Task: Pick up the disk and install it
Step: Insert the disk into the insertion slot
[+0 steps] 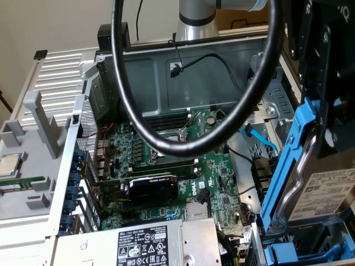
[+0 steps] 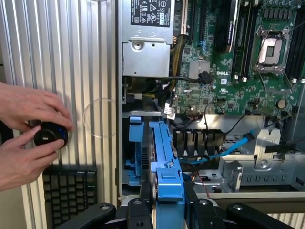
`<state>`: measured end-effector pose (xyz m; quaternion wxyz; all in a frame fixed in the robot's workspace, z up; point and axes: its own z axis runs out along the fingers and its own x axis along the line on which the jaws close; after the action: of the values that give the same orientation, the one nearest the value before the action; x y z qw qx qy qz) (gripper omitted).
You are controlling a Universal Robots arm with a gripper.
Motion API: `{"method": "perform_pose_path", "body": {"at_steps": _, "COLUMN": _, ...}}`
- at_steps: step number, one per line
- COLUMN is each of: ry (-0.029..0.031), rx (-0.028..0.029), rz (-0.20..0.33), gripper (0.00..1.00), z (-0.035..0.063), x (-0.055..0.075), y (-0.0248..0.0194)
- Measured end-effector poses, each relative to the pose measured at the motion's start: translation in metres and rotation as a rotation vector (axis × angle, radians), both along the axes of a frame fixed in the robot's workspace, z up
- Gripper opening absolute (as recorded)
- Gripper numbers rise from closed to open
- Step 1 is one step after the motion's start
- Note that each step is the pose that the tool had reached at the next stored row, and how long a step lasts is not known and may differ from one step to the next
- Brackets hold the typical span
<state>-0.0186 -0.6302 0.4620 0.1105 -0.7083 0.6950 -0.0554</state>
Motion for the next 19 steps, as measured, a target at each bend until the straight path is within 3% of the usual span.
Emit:
{"method": "perform_pose_path", "body": {"at_steps": 3, "ry": -0.0172, "rx": -0.0001, "rz": 0.000, "gripper": 0.36, "z": 0.0000, "x": -0.003, "y": 0.0000}}
{"method": "perform_pose_path", "body": {"at_steps": 5, "ry": -0.0223, "rx": -0.0002, "rz": 0.000, "gripper": 0.36, "z": 0.0000, "x": -0.006, "y": 0.0000}}
{"method": "perform_pose_path", "body": {"at_steps": 14, "ry": -0.0367, "rx": -0.0001, "rz": 0.000, "gripper": 0.36, "z": -0.0016, "x": -0.011, "y": -0.0002}}
{"method": "perform_pose_path", "body": {"at_steps": 19, "ry": -0.0407, "rx": 0.0000, "rz": 0.000, "gripper": 0.36, "z": -0.0030, "x": -0.013, "y": -0.0002}}
